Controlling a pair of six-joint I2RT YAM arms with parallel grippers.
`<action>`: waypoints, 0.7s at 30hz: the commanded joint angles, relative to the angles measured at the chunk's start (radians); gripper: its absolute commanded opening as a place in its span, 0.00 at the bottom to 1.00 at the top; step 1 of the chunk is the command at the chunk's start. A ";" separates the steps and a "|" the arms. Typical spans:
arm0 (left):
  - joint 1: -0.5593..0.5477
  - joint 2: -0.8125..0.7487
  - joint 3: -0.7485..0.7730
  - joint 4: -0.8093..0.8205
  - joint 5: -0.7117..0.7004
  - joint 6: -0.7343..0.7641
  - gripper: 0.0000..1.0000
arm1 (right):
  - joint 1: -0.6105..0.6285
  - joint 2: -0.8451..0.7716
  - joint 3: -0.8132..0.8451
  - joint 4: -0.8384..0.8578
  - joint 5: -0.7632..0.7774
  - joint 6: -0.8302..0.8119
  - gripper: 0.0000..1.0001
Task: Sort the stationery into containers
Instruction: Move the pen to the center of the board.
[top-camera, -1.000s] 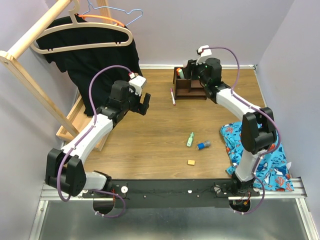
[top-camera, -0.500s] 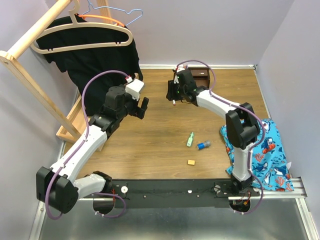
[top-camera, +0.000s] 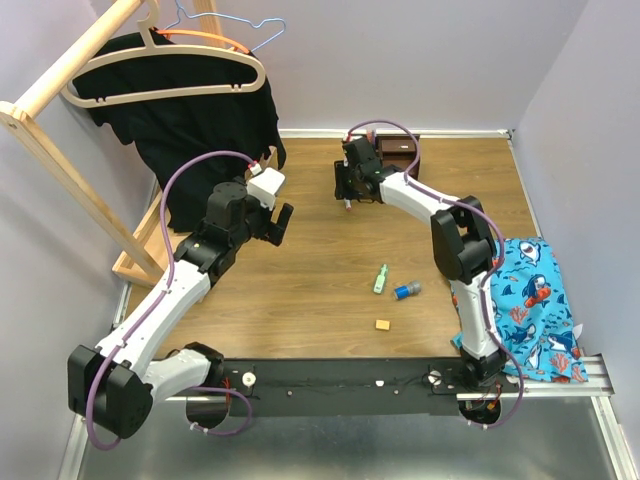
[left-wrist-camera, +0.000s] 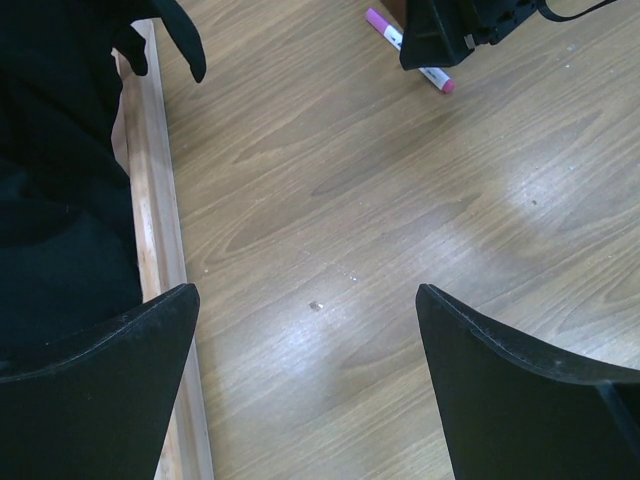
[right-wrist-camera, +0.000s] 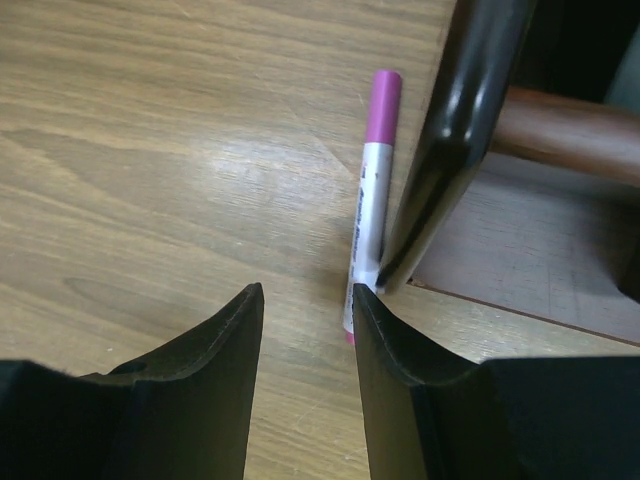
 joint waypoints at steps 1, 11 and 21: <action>-0.006 -0.018 -0.015 0.007 -0.025 0.010 0.99 | 0.001 0.043 0.041 -0.057 0.052 -0.014 0.48; 0.000 -0.016 -0.027 0.020 -0.025 0.005 0.99 | 0.001 0.098 0.067 -0.071 0.079 -0.033 0.48; 0.001 -0.018 -0.030 0.020 -0.025 0.004 0.99 | 0.002 0.112 0.023 -0.077 0.081 -0.042 0.32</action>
